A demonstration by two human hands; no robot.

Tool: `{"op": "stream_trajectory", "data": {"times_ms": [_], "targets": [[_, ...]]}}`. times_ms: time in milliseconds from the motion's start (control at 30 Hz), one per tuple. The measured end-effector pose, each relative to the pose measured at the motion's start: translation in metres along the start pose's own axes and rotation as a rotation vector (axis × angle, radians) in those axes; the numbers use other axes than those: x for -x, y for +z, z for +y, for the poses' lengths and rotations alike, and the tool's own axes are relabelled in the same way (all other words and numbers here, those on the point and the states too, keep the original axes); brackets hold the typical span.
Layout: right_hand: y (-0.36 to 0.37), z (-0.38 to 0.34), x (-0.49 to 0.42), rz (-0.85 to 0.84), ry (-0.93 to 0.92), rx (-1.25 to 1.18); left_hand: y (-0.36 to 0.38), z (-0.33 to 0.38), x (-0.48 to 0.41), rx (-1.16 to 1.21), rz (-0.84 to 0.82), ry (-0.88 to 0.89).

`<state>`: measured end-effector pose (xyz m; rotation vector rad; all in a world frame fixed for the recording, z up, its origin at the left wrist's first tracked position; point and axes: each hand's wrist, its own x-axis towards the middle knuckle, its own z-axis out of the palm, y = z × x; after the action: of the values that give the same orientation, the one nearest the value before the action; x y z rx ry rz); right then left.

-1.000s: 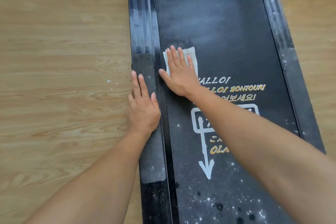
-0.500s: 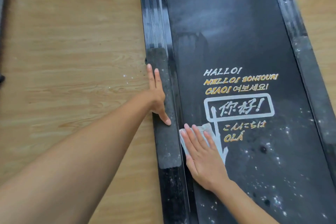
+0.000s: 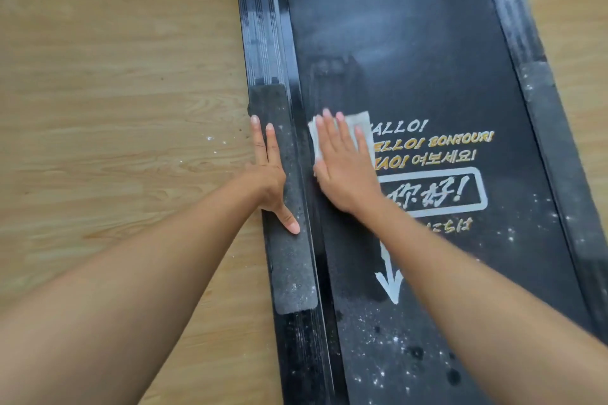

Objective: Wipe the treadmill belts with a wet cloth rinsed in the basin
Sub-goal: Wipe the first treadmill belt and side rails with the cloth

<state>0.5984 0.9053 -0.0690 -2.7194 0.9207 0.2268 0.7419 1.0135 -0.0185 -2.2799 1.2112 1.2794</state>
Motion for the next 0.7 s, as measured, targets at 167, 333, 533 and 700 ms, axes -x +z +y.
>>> {"op": "stream_trajectory", "data": {"times_ms": [167, 333, 533, 700], "targets": [[0.046, -0.016, 0.237, -0.054, -0.039, -0.011, -0.004, 0.002, 0.008, 0.024, 0.007, -0.023], [0.018, 0.023, 0.114, -0.048, 0.072, -0.010, -0.004, 0.004, 0.007, -0.010, 0.029, -0.049], [-0.049, 0.096, -0.116, 0.037, 0.242, -0.045, -0.006, 0.010, 0.004, -0.067, 0.002, -0.084], [-0.018, 0.090, 0.037, -0.156, -0.009, 0.071, -0.010, 0.012, 0.013, -0.060, -0.045, -0.125]]}}
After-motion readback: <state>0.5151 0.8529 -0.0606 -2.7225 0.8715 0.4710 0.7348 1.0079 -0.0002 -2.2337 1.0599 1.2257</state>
